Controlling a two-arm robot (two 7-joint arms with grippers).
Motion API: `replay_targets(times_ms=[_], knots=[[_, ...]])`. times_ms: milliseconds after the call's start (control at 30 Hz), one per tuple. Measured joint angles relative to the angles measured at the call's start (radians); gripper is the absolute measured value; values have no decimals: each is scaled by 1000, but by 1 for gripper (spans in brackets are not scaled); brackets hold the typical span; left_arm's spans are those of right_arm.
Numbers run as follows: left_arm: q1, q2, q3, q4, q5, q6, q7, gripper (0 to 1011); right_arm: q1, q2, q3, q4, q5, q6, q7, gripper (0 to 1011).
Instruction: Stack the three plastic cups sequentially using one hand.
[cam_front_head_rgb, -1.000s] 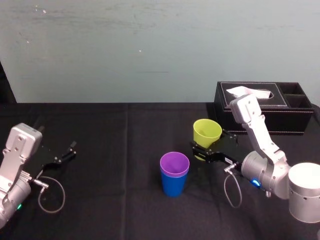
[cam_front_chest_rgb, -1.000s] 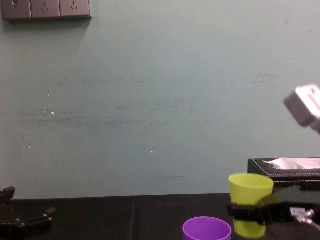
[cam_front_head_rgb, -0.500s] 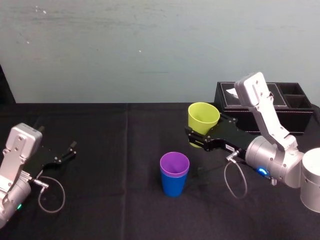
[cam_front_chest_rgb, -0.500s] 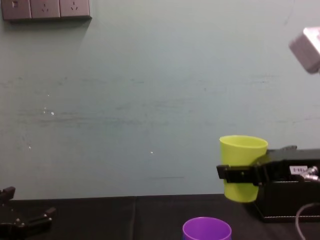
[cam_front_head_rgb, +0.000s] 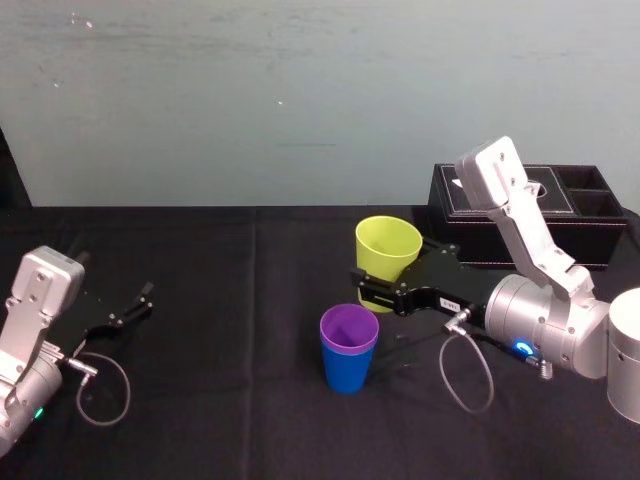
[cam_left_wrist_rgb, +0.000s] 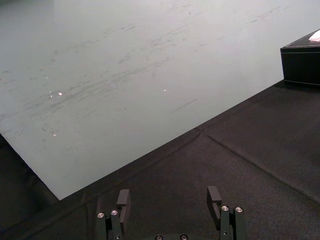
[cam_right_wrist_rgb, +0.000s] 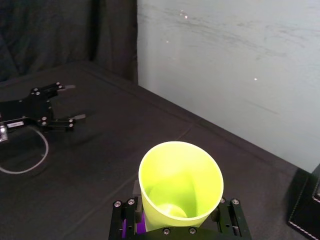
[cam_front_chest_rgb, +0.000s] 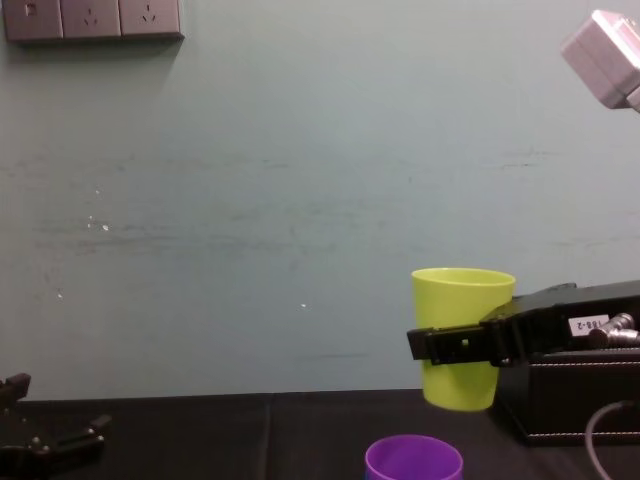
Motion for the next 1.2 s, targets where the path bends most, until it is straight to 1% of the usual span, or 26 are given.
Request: replay_targets(times_ms=[133, 233, 433, 667, 1067, 1200], knots=[[0, 0, 0, 0, 0, 0, 0, 1000, 2, 8, -13, -5, 10, 10, 4, 736], [0, 0, 0, 0, 0, 0, 0, 1000, 7, 14, -30, -5, 17, 20, 9, 736], [0, 0, 0, 0, 0, 0, 0, 1000, 13, 19, -54, 0, 23, 21, 10, 736], [0, 0, 0, 0, 0, 0, 0, 1000, 20, 24, -82, 19, 28, 9, 9, 736], [0, 0, 0, 0, 0, 0, 0, 1000, 21, 32, -105, 40, 32, -25, 3, 736], [0, 0, 0, 0, 0, 0, 0, 1000, 22, 37, -115, 45, 25, -43, 2, 736]])
